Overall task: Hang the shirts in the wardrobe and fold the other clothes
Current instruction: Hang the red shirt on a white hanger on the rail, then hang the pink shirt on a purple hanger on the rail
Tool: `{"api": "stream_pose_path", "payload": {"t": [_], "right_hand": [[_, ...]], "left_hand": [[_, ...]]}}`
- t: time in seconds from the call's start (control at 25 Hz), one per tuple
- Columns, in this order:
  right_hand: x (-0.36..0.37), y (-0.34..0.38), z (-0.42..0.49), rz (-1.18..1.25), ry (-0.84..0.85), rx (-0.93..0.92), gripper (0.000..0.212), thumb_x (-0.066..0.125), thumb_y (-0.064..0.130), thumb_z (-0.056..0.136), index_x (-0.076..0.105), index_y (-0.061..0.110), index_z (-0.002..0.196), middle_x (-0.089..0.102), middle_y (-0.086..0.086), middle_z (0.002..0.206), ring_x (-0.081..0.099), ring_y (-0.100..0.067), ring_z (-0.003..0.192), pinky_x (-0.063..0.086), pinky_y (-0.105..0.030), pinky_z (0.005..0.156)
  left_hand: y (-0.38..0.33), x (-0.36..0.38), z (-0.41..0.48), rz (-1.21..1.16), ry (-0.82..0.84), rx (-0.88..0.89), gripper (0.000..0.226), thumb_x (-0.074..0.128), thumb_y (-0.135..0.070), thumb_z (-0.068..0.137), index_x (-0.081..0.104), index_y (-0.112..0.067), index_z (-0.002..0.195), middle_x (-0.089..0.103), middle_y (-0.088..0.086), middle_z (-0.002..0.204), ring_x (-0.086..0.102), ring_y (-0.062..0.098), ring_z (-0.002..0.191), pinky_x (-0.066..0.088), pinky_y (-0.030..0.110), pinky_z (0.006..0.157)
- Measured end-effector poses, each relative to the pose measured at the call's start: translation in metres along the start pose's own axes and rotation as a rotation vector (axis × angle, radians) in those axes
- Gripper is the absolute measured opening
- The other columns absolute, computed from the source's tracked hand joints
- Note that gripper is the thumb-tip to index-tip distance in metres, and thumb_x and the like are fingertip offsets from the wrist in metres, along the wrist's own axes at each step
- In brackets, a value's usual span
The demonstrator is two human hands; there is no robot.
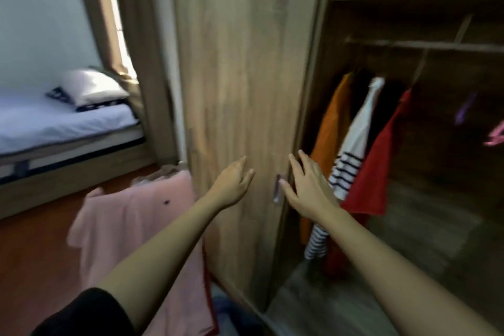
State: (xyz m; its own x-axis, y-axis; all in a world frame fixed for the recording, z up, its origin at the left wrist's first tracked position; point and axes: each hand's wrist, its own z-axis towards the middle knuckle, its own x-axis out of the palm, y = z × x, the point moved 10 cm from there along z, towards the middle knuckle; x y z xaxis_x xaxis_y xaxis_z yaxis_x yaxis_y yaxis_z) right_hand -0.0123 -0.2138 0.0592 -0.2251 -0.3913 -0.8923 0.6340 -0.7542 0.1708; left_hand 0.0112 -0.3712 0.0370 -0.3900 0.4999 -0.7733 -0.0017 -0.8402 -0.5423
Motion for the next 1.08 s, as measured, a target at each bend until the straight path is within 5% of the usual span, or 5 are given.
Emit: {"api": "stream_pose_path", "payload": {"t": [0.24,0.52,0.8,0.92,1.08], "right_hand": [[0.125,0.152,0.019,0.165,0.238,-0.219,0.073,0.024,0.057,0.090,0.015,0.014,0.149,0.009,-0.013,0.157,0.011,-0.027,0.143,0.014,-0.037,0.114],[0.258,0.250,0.126,0.287,0.356,-0.246,0.057,0.030,0.041,0.091,0.039,0.009,0.137,0.036,-0.014,0.144,0.032,-0.029,0.133,0.026,-0.039,0.112],[0.356,0.272,0.240,0.178,0.389,-0.185,0.040,0.050,0.014,0.089,0.050,0.017,0.129,0.047,-0.009,0.134,0.047,-0.025,0.119,0.043,-0.043,0.098],[0.382,0.282,0.260,0.126,0.476,-0.198,0.042,0.056,0.019,0.088,0.051,0.015,0.129,0.047,-0.010,0.132,0.048,-0.026,0.118,0.043,-0.038,0.095],[0.421,0.295,0.267,-0.137,0.685,-0.246,0.035,0.055,0.030,0.091,0.058,0.013,0.121,0.056,-0.012,0.121,0.054,-0.027,0.109,0.046,-0.035,0.090]], "left_hand": [[0.177,-0.072,-0.092,0.115,-0.111,-0.283,0.046,0.039,-0.026,0.100,0.036,-0.004,0.140,0.038,0.015,0.147,0.035,0.028,0.135,0.023,0.031,0.109],[0.335,-0.089,-0.094,0.330,-0.026,-0.309,0.057,0.030,-0.035,0.101,0.015,-0.009,0.149,0.011,0.007,0.158,0.010,0.017,0.145,-0.002,0.019,0.110],[0.424,-0.044,-0.052,0.452,0.002,-0.336,0.065,0.024,-0.048,0.098,0.002,-0.013,0.149,-0.006,0.003,0.155,-0.009,0.018,0.142,0.003,0.039,0.117],[0.438,-0.026,-0.055,0.540,-0.033,-0.278,0.070,0.028,-0.050,0.093,0.011,-0.009,0.147,0.016,0.009,0.154,0.011,0.024,0.144,0.010,0.043,0.117],[0.443,-0.022,-0.056,0.545,-0.077,-0.245,0.076,0.032,-0.048,0.092,-0.004,-0.013,0.150,0.005,0.007,0.159,0.002,0.021,0.145,-0.002,0.039,0.114]]}}
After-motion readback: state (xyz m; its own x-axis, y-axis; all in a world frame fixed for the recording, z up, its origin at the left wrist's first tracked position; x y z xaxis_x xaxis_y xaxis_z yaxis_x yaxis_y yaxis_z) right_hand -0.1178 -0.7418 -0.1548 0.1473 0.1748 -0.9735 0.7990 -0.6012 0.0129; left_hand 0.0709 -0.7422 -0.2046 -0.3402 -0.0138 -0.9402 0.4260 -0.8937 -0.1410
